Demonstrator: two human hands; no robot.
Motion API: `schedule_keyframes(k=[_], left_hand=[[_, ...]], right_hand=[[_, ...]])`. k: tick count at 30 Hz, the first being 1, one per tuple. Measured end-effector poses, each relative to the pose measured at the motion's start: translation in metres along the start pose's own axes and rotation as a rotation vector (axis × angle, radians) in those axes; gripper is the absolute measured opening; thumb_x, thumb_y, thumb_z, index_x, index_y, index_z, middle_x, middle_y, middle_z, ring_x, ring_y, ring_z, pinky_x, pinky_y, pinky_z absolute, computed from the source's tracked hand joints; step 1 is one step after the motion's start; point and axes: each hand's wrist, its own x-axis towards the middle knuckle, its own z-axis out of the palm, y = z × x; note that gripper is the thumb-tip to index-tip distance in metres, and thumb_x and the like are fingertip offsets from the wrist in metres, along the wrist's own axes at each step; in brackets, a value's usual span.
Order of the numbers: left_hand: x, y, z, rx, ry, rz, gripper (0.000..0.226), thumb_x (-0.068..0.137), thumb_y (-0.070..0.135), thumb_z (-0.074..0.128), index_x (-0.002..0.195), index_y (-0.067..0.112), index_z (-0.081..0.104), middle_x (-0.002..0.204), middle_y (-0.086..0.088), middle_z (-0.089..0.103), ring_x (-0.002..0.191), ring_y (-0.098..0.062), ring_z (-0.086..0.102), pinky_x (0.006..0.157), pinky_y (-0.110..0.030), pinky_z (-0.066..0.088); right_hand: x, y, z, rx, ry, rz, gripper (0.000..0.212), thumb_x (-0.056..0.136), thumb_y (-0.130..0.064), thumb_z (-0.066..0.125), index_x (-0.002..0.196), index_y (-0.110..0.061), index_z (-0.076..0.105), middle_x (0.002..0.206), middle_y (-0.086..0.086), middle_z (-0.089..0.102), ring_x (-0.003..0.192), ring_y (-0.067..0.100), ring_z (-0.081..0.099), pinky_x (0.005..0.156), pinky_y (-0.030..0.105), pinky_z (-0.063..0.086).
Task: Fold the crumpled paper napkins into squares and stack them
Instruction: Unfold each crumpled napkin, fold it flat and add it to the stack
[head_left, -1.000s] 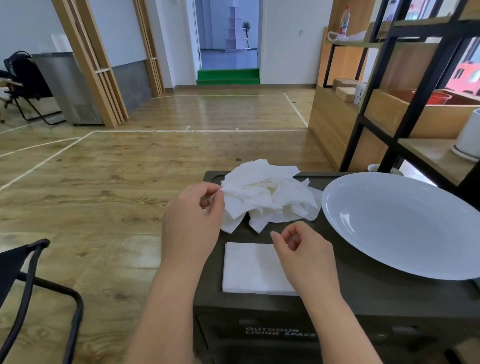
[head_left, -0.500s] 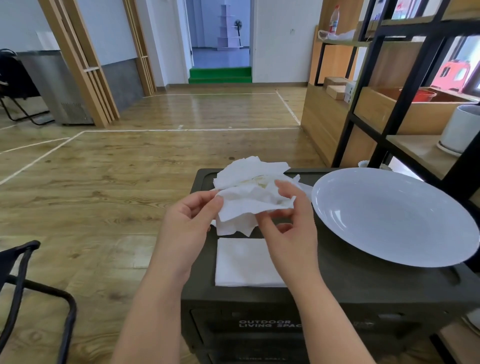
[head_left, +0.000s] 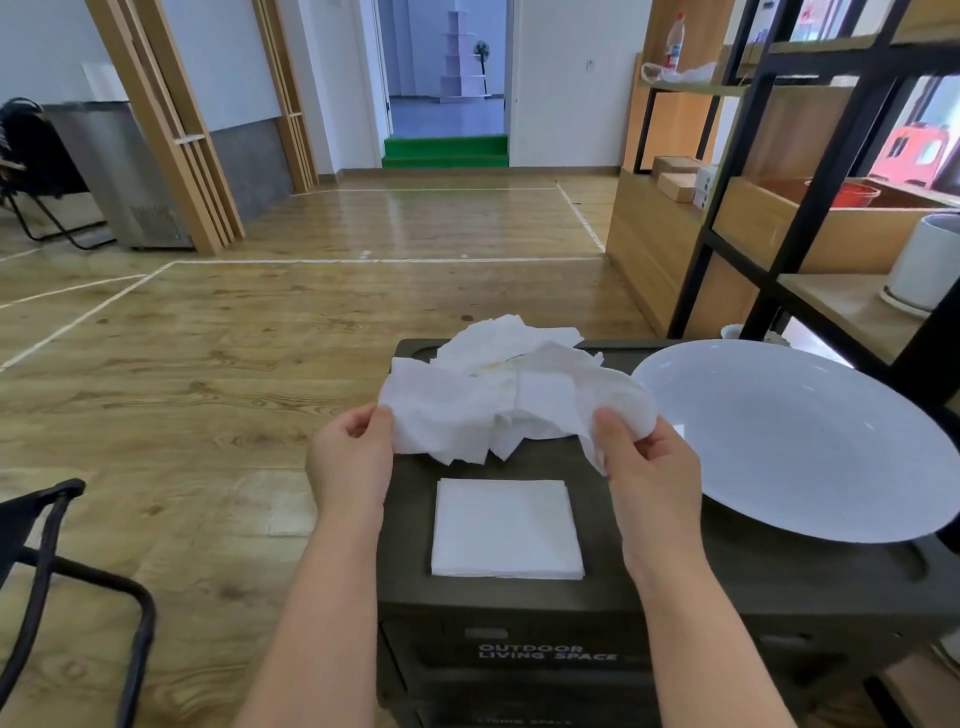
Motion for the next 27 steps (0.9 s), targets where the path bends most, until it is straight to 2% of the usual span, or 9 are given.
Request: schedule_keyframes(k=[5,9,11,13,16,18,21,23,27], left_hand=[[0.000,-0.001,-0.011,0.256,0.073,0.072,0.040,0.092,0.033,0.056,0.129,0.017,0.057,0.123,0.002,0.063,0.109,-0.017,0.058,0.081,-0.028,0.040],[-0.009,0.004,-0.018,0.330,0.077,0.224,0.041,0.092,0.036,0.056,0.130,0.021,0.053,0.123,0.008,0.060,0.099,-0.007,0.058,0.079,-0.025,0.038],[-0.022,0.011,-0.017,0.230,-0.029,0.286,0.032,0.092,0.040,0.056,0.121,0.027,0.058,0.111,0.016,0.061,0.087,0.004,0.055,0.072,-0.021,0.041],[-0.036,0.012,-0.011,0.120,-0.231,0.234,0.030,0.087,0.053,0.054,0.110,0.034,0.061,0.105,0.019,0.063,0.095,-0.002,0.060,0.078,-0.022,0.047],[-0.054,0.008,0.001,0.134,-0.436,0.123,0.061,0.070,0.079,0.046,0.104,0.032,0.066,0.102,0.014,0.068,0.099,-0.010,0.063,0.091,-0.037,0.051],[-0.062,0.006,0.005,0.112,-0.424,0.106,0.063,0.073,0.078,0.048,0.097,0.022,0.067,0.094,0.009,0.069,0.093,-0.014,0.064,0.086,-0.037,0.052],[-0.064,0.005,0.008,0.105,-0.322,0.194,0.036,0.088,0.053,0.054,0.084,0.019,0.066,0.081,0.006,0.068,0.081,-0.015,0.065,0.070,-0.033,0.051],[-0.061,0.001,0.007,0.081,-0.297,0.226,0.043,0.089,0.051,0.054,0.083,0.010,0.066,0.077,-0.004,0.069,0.072,-0.021,0.066,0.065,-0.040,0.053],[-0.059,-0.003,0.005,0.116,-0.251,0.268,0.058,0.086,0.052,0.055,0.069,-0.003,0.050,0.063,-0.021,0.052,0.054,-0.019,0.045,0.053,-0.031,0.034]], right_hand=[[0.003,0.004,-0.001,-0.022,-0.040,0.041,0.013,0.091,-0.029,0.060,0.105,-0.030,0.061,0.091,-0.021,0.062,0.082,0.000,0.059,0.058,0.008,0.040],[0.001,0.008,0.001,-0.097,-0.075,0.042,0.020,0.090,-0.031,0.061,0.109,-0.026,0.063,0.096,-0.018,0.063,0.084,-0.003,0.058,0.059,0.007,0.040],[0.000,0.009,0.002,-0.151,-0.106,0.029,0.011,0.090,-0.030,0.062,0.100,-0.029,0.063,0.091,-0.022,0.061,0.081,-0.004,0.057,0.056,0.006,0.040],[-0.002,0.007,0.004,-0.220,-0.134,0.010,0.001,0.089,-0.031,0.062,0.088,-0.031,0.062,0.085,-0.021,0.062,0.081,0.000,0.060,0.055,0.008,0.044],[-0.007,0.005,0.007,-0.311,-0.189,-0.038,0.011,0.088,-0.031,0.063,0.093,-0.022,0.067,0.087,-0.012,0.067,0.086,0.008,0.063,0.068,0.017,0.051],[-0.011,0.003,0.009,-0.358,-0.274,-0.062,0.011,0.089,-0.032,0.062,0.097,-0.026,0.067,0.089,-0.017,0.067,0.086,0.002,0.062,0.069,0.014,0.048],[-0.016,0.003,0.012,-0.391,-0.321,-0.064,0.024,0.092,-0.038,0.056,0.081,-0.019,0.066,0.075,-0.007,0.065,0.072,0.004,0.060,0.062,0.013,0.043],[-0.017,0.005,0.014,-0.387,-0.290,-0.058,0.039,0.093,-0.040,0.053,0.078,-0.006,0.064,0.074,0.009,0.063,0.066,0.012,0.056,0.059,0.020,0.039],[-0.016,0.008,0.015,-0.412,-0.265,-0.038,0.047,0.094,-0.042,0.050,0.081,0.002,0.062,0.079,0.016,0.063,0.068,0.020,0.053,0.060,0.026,0.037]])
